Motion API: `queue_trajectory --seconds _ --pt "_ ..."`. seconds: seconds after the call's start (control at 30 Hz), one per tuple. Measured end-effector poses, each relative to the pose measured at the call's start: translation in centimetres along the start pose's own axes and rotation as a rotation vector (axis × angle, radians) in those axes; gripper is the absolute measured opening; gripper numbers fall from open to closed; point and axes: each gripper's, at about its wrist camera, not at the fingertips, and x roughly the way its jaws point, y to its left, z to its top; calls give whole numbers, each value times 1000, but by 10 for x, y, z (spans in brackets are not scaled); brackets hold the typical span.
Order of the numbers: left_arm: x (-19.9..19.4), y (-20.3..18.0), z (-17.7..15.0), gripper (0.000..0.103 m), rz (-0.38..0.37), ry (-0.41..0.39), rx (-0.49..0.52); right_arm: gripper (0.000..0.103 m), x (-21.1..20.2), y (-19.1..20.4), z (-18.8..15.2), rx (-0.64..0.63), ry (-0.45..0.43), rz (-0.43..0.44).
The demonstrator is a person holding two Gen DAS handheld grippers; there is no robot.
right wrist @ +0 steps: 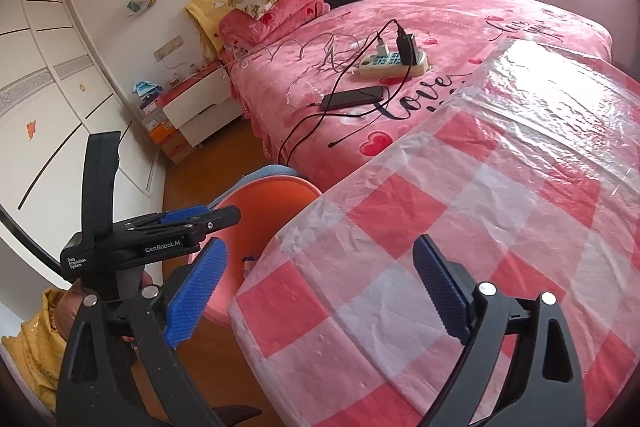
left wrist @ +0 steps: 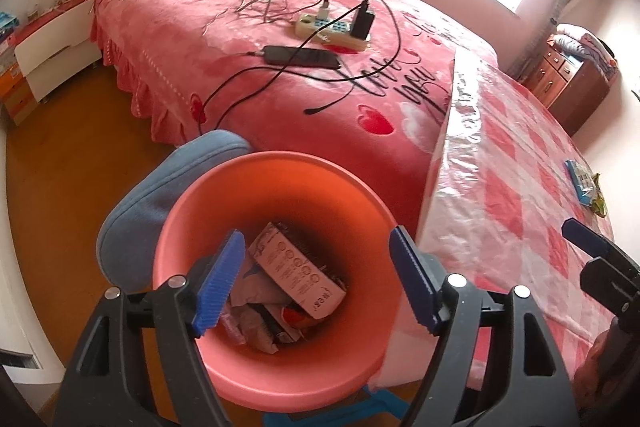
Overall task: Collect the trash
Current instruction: 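Move both tools back over the remaining bags on the bed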
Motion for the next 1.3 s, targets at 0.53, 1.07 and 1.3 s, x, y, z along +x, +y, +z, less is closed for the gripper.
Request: queue_trajectory --seconds 0.53,1.07,1.3 --pt "-5 -55 3 76 -21 0 88 93 -36 -28 -8 38 -65 -34" --pt "-2 -110 4 77 -62 5 169 93 -69 -61 -12 74 -132 -90" --pt "-3 -132 5 77 -79 0 199 93 -83 -74 -14 95 -158 -107"
